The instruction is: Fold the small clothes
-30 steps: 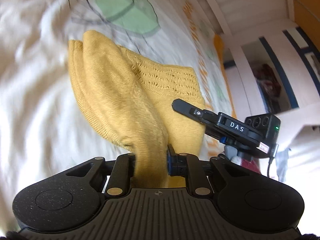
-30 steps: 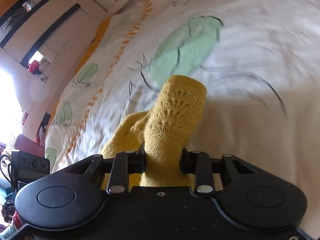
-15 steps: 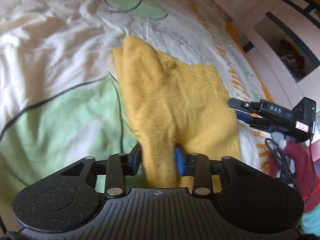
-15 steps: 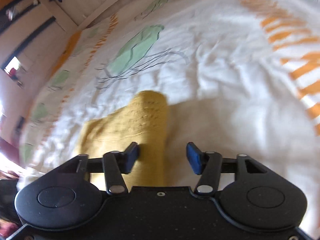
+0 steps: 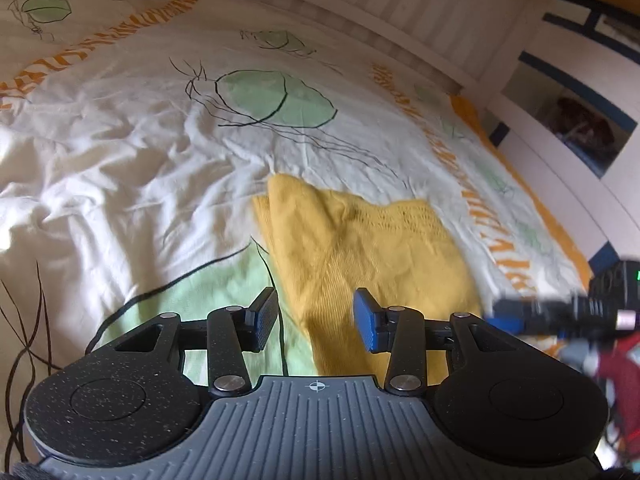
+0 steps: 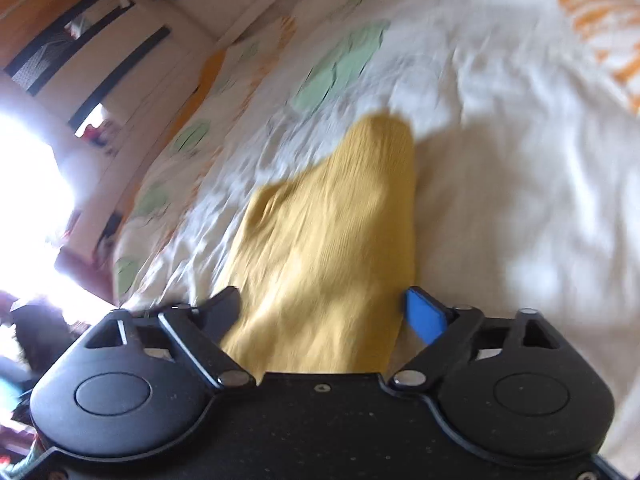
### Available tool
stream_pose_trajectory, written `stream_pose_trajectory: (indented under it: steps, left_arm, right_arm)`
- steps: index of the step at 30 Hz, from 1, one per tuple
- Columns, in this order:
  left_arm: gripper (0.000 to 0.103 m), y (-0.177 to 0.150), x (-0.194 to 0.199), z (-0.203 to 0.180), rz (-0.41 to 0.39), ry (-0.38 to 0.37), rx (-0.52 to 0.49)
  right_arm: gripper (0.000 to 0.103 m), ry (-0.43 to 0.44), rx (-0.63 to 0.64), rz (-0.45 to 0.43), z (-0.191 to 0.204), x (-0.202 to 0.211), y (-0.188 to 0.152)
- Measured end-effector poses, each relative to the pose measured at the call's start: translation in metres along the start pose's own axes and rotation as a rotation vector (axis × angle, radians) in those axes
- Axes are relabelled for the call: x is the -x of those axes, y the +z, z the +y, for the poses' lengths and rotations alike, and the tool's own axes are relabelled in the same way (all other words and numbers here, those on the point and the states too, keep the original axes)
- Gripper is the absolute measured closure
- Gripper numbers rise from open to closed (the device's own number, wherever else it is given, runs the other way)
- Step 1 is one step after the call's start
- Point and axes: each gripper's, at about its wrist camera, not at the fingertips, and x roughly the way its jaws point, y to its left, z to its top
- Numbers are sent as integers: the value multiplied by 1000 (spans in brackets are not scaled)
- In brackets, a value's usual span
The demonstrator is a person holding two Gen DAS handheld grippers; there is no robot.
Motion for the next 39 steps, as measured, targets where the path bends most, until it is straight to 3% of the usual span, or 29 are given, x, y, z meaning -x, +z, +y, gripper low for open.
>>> stream_pose_trajectory:
  steps: [9, 11, 12, 13, 18, 20, 21, 23, 24, 27, 28, 30, 33, 39]
  left_arm:
    - [63, -18, -8, 10, 51, -11, 82]
    - [63, -19, -6, 12, 55, -15, 92]
    - [63, -18, -5, 13, 54, -16, 98]
    - [63, -17, -5, 15, 51, -16, 105]
    - [62, -12, 0, 19, 46, -13, 122]
    - [62, -12, 1, 22, 46, -12, 125]
    - [62, -12, 0, 24, 52, -9, 127]
    - [62, -12, -2, 27, 62, -5, 131]
    - [62, -12, -3, 28, 65, -2, 133]
    - [62, -12, -6, 31, 75, 7, 144]
    - [62, -12, -7, 31, 76, 8, 145]
    - [62, -12, -8, 32, 76, 15, 145]
    - [62, -10, -6, 35, 67, 30, 160]
    - [60, -7, 2, 47, 53, 43, 182]
  right_arm:
    - [9, 95, 12, 97, 3, -27, -11]
    - [35, 94, 11, 112, 7, -27, -11]
    - [61, 119, -19, 118, 6, -24, -10]
    - [74, 141, -63, 112, 4, -21, -8]
    - [74, 289, -229, 53, -4, 4, 2]
    - [70, 266, -312, 57, -15, 13, 1]
    - [70, 204, -314, 65, -19, 17, 0]
    - [68, 9, -205, 83, -14, 24, -2]
    - [58, -66, -144, 78, -7, 28, -4]
    - [30, -77, 2, 31, 24, 39, -7]
    - [25, -76, 77, 19, 41, 40, -8]
    - [24, -89, 266, 30, 77, 31, -14]
    - [10, -111, 517, 83, 120, 4, -35]
    - [11, -293, 959, 79, 171, -46, -85]
